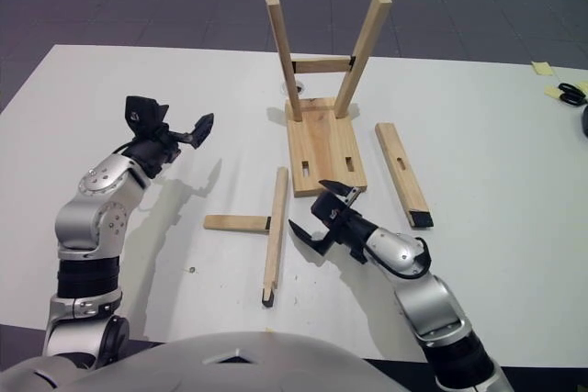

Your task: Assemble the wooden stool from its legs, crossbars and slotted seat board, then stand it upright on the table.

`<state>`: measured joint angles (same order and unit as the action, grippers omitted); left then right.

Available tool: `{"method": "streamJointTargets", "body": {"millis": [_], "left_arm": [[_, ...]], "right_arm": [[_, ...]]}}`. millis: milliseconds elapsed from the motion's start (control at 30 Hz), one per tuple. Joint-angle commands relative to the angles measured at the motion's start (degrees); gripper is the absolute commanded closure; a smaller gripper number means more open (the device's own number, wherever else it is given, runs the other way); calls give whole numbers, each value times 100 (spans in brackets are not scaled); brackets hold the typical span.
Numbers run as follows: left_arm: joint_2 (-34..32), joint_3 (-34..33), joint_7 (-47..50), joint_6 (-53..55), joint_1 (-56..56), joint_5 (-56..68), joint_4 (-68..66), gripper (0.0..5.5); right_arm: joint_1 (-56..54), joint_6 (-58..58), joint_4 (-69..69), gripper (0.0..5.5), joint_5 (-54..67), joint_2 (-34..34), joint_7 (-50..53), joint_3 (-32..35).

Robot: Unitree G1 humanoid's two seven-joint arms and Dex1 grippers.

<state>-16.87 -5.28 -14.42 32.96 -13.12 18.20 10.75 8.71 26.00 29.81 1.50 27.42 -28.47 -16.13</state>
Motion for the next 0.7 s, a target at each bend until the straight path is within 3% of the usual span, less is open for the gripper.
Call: {"method": "streamJointTargets", "body": {"millis": [33,167,333,700], "left_arm": [[8,41,-28,-18,92,-57,48,12],[60,105,-20,-33,123,-93,78,12],[11,147,-50,-61,95,-159,46,12],[-79,177,-102,-51,193,-257,136,12]], "right_arm": [[-209,-279,49,10,121,-285,128,152],[-364,-218,-58,10,50,-311,80,42],[-216,162,-346,10,-537,254,-137,-396],[204,526,-120,10,-585,586,-66,-94]]}}
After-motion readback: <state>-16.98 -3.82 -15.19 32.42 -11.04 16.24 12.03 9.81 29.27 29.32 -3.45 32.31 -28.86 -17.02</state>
